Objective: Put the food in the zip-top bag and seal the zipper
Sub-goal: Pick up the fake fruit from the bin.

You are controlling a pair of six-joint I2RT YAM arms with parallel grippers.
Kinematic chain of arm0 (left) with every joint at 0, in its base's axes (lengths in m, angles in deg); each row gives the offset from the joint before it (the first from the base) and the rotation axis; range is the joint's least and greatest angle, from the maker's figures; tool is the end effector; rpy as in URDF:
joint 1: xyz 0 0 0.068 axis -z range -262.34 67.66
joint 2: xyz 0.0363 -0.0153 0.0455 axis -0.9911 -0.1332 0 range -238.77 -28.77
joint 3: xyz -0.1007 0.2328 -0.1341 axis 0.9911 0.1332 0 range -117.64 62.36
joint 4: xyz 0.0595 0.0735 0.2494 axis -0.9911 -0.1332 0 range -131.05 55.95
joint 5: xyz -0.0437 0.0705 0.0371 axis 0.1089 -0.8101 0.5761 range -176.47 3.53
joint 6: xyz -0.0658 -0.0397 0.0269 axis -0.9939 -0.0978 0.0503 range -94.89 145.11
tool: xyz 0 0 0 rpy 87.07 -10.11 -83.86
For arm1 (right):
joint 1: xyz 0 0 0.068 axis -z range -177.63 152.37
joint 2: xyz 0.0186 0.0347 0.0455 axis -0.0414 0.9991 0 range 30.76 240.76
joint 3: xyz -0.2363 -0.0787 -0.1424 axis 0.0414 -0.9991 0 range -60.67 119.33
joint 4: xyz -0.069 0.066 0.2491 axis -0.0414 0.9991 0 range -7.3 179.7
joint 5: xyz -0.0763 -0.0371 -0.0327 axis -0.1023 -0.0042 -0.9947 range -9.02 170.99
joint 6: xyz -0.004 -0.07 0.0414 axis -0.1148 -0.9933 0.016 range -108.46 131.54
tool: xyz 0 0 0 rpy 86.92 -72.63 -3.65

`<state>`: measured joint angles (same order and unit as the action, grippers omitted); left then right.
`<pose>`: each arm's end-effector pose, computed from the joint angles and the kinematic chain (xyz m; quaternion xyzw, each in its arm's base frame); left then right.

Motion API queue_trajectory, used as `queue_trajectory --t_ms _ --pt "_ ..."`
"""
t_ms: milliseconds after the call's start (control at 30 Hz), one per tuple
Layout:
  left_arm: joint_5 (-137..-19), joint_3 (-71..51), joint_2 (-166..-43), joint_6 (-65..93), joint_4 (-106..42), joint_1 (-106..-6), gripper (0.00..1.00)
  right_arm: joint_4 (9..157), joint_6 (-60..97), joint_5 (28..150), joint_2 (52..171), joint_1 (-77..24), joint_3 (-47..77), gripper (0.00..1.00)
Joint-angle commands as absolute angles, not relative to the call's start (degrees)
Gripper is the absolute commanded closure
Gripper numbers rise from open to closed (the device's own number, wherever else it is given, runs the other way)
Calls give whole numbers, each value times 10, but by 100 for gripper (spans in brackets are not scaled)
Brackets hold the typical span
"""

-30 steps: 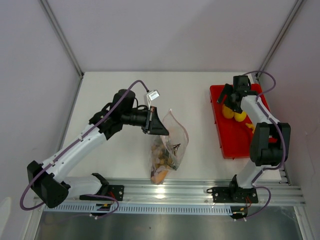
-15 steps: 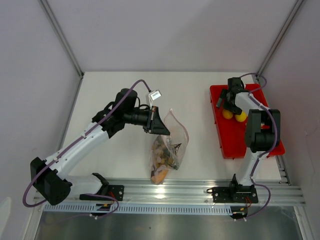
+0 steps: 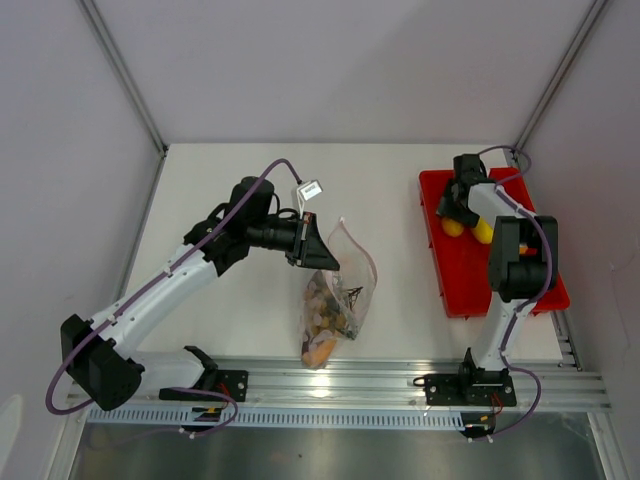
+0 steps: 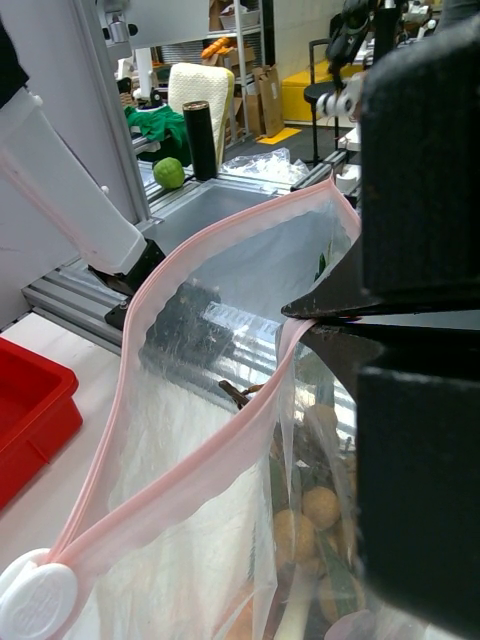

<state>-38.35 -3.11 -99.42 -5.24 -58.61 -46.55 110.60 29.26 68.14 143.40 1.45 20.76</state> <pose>0.2027 -0.2110 0.3533 0.2420 0.7791 -0.5456 0.1916 0.4463 -0.0086 0.1693 0.1694 0.9432 -0.0636 0.2785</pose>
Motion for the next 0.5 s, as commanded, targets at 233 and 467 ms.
queue_trajectory --t_ms 233,467 --pt "-385 -36 -982 -35 -583 -472 100 1204 304 751 1131 -91 219 92" --pt "-395 -36 -974 -35 -593 -472 100 1210 330 898 948 -277 210 95"
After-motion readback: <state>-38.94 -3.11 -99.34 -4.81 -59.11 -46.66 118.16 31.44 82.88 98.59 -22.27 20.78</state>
